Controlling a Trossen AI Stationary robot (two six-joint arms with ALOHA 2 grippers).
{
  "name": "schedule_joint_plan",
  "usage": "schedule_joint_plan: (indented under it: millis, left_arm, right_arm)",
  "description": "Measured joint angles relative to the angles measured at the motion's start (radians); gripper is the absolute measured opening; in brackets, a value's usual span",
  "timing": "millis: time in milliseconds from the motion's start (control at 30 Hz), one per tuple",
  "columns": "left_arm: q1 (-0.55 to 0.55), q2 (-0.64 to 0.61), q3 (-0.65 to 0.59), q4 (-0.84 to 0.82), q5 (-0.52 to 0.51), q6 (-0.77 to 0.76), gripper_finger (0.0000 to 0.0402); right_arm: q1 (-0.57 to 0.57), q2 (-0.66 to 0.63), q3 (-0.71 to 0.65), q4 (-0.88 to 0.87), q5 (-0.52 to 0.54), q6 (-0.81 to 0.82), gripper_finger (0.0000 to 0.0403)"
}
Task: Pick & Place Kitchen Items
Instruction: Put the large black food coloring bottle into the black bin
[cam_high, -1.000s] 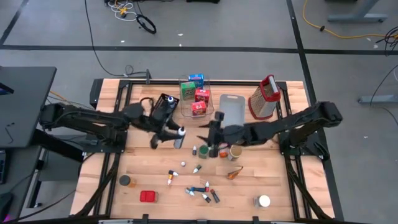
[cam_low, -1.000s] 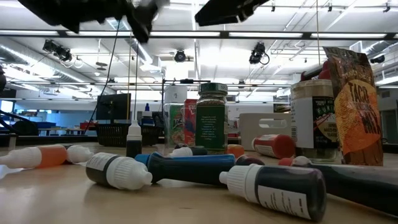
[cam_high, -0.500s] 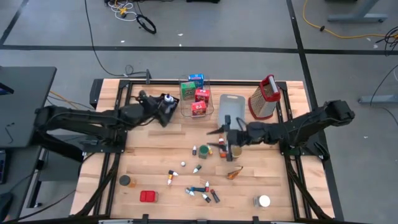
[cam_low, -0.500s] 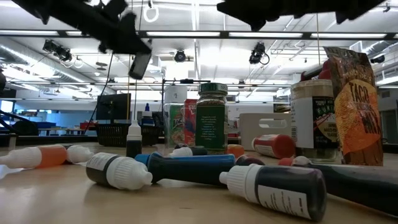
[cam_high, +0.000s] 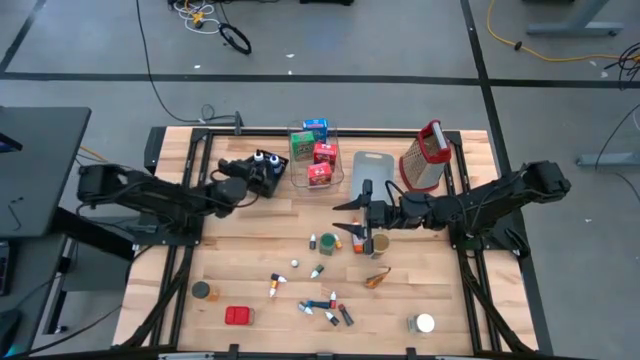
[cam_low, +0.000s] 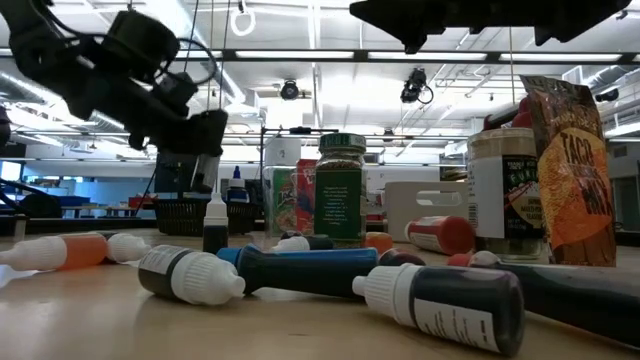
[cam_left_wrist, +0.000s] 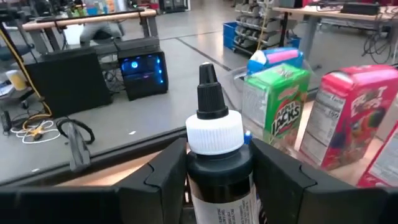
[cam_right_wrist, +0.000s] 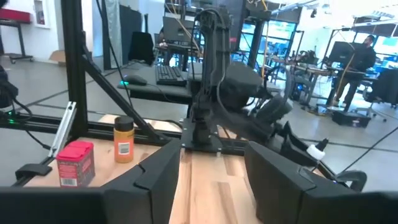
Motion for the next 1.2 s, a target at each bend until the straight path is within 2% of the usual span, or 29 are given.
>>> schedule_joint_plan:
  millis: [200,367,533,667,967,1200]
  left_arm:
    - [0.06,0.175,-0.008,0.088,0.036,-0.036,0.0175]
    - [0.099,0.324,-0.006,0.217,0.026,-0.049,0.0175]
    - [0.114,0.431,-0.005,0.317,0.027,-0.126,0.0177]
    - [0.115,0.454,-0.004,0.313,0.016,-0.186,0.0188]
    - [0.109,0.456,-0.006,0.296,0.05,-0.17,0.0213]
    - [0.096,0.456,-0.006,0.296,0.051,-0.17,0.0213]
  right_arm:
    - [0.0,0.0,0.0,0.002,0.0,0.0,0.0192]
    - [0.0,0.0,0.0,0.002,0.0,0.0,0.0192]
    - [0.0,0.0,0.0,0.003,0.001,0.0,0.0192]
    - [0.0,0.0,0.0,0.003,0.001,0.0,0.0192]
    - [0.0,0.001,0.0,0.002,0.0,-0.001,0.0192]
    - [0.0,0.001,0.0,0.002,0.0,-0.001,0.0192]
